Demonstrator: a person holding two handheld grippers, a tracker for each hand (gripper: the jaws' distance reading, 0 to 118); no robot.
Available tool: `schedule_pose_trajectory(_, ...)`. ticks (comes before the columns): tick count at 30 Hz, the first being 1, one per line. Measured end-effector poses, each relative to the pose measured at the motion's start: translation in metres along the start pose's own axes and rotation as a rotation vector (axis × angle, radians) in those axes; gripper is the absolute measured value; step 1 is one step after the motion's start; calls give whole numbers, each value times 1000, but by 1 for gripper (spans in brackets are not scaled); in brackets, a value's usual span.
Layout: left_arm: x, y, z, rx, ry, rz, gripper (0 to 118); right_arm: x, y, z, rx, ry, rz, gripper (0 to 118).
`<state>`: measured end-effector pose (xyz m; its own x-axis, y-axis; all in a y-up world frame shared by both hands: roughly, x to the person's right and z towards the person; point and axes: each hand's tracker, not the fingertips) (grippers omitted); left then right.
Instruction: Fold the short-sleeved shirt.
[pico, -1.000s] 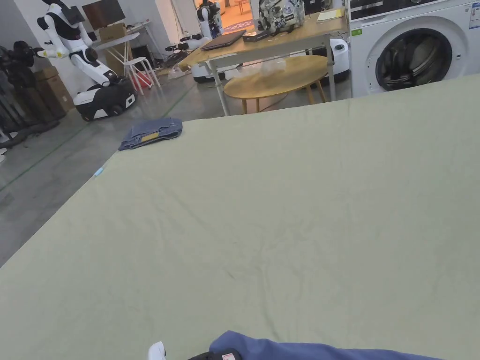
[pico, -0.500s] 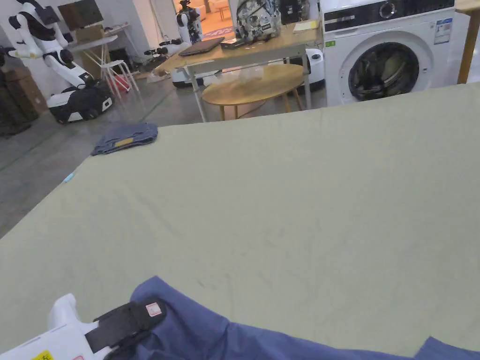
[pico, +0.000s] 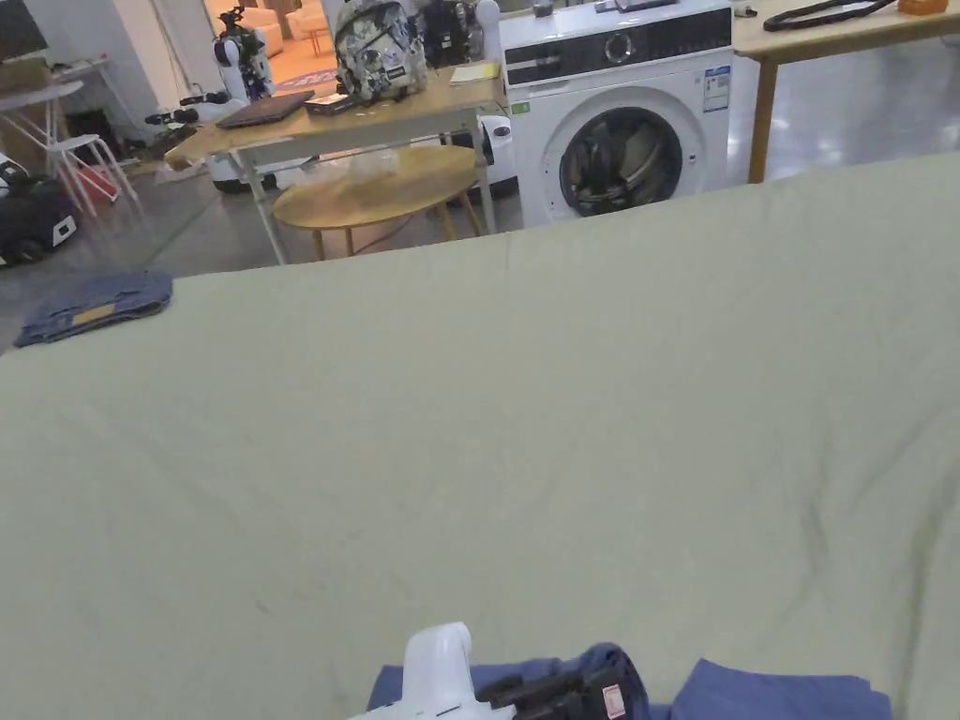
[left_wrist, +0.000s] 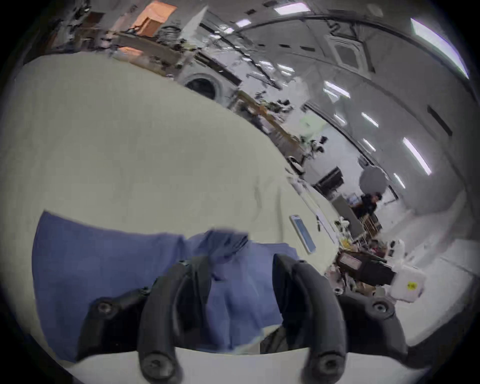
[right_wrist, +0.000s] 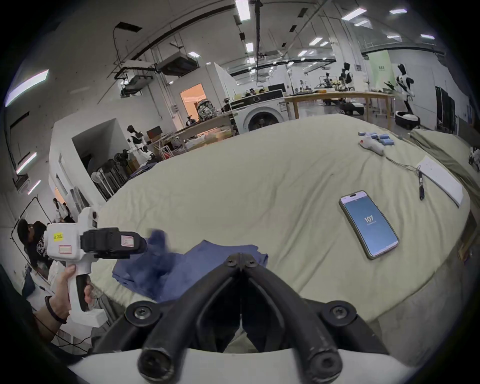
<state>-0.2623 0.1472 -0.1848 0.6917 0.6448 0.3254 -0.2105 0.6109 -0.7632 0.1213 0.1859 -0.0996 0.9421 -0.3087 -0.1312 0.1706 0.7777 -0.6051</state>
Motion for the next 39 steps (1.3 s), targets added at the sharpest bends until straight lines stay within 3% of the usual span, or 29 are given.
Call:
schedule_pose_trajectory(1, -1, 1, 2, 0, -1, -4, 38, 3, -2, 0, -4, -1, -8, 0)
schedule_pose_trajectory(3, -2, 2, 6, -8, 25, 22, 0, 5, -4, 0, -6, -3, -19, 0)
schedule_pose_trajectory(6, -14, -7, -9, -40, 70, 69, 0, 6, -6, -1, -7, 9, -37, 0)
schedule_pose_trajectory(8, -18, -17, -33, -170, 48, 69, 0, 5, -7, -2, -12, 18, -44, 0)
schedule_pose_trajectory(11, -16, -42, -63, -300, 134, -23, 0, -2, -7, -3, -20, 21, -25, 0)
schedule_pose_trajectory(14, -21, -35, -52, -226, 106, 36, 0, -8, -7, -4, -33, 23, -8, 0)
schedule_pose_trajectory(16, -21, -31, -26, -139, 124, 101, 43, -9, -9, -5, -39, 29, 0, 0)
schedule_pose_trajectory(18, -19, -21, 13, -12, 145, 58, 66, -10, -7, -7, -51, 32, 2, 0)
schedule_pose_trajectory(21, -35, -7, 72, 87, 204, 15, 73, -8, -9, -13, -69, 42, -5, 0)
schedule_pose_trajectory(26, -110, -7, 121, 130, 260, 346, 73, -12, -9, -17, -91, 52, -12, 0)
schedule_pose_trajectory(31, -146, -32, 87, 40, 171, 462, 72, -17, -6, -15, -85, 60, -2, 0)
schedule_pose_trajectory(32, -147, -35, 81, 82, 99, 470, 64, -18, -6, -15, -85, 58, 1, 0)
schedule_pose_trajectory(34, -148, -37, 76, 133, 4, 559, 6, -19, -4, -14, -88, 54, 2, 0)
schedule_pose_trajectory(39, -134, -40, 77, 176, 11, 580, 6, -18, -4, -13, -90, 62, -19, 0)
